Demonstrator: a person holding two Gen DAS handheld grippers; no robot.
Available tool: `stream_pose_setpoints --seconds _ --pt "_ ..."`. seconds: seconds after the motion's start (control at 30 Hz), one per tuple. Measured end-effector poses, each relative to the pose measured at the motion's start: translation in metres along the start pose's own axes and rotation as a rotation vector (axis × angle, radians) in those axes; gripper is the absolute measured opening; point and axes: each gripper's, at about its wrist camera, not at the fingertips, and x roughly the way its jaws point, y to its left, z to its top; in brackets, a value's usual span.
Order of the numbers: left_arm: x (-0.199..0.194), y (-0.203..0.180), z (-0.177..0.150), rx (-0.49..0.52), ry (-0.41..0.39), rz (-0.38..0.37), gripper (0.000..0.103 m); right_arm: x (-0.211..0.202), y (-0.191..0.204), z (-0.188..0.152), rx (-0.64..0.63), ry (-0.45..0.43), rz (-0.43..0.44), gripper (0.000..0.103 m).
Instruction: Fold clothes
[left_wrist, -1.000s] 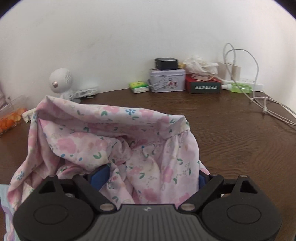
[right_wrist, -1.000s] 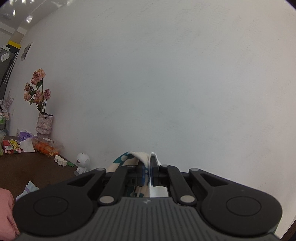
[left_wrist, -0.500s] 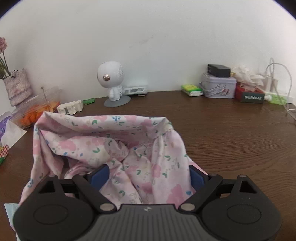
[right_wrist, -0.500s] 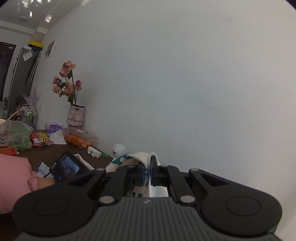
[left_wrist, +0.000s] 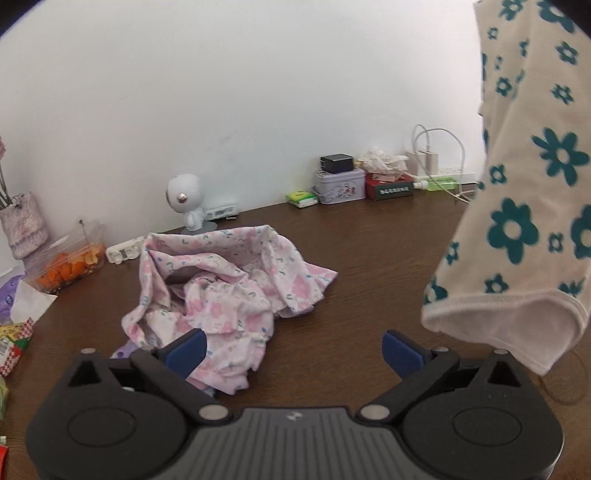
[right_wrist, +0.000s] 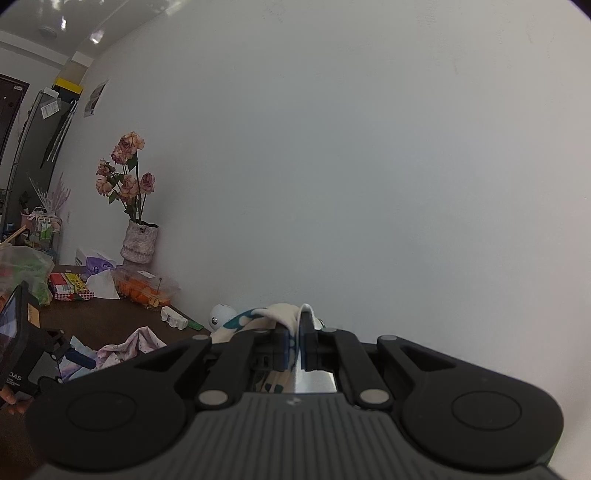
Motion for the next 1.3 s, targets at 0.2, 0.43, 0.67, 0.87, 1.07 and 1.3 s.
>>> stream_pose_setpoints --seconds 0.2,0.43,0.67,0.87,1.07,1.3 --pt "-0.008 -0.023 -0.005 -0.005 -0.047 -0.081 0.102 -0.016 0.011 0.015 -0.006 -0.029 0.008 0.004" --pt "-0.013 -0.038 -0.003 -0.033 -0.094 -0.125 0.074 -0.032 0.018 0.015 -0.008 -0.018 0.032 0.004" --pt "-0.025 -0.027 -0.004 -0.121 -0.137 -0.263 0.007 -0.042 0.019 0.001 -0.007 0.008 0.056 0.005" --pt "-0.065 -0.011 0.000 -0.086 -0.229 -0.208 0.003 -0.056 0.020 -0.011 -0.017 0.042 0.089 0.005" --pt "-0.121 0.016 0.026 -0.032 -0.254 -0.122 0.004 -0.066 -0.002 -0.012 0.093 0.108 0.166 0.005" --pt "-0.056 0.009 0.035 -0.055 -0.048 -0.079 0.005 0.033 -0.038 -0.100 0.189 0.493 0.128 0.013"
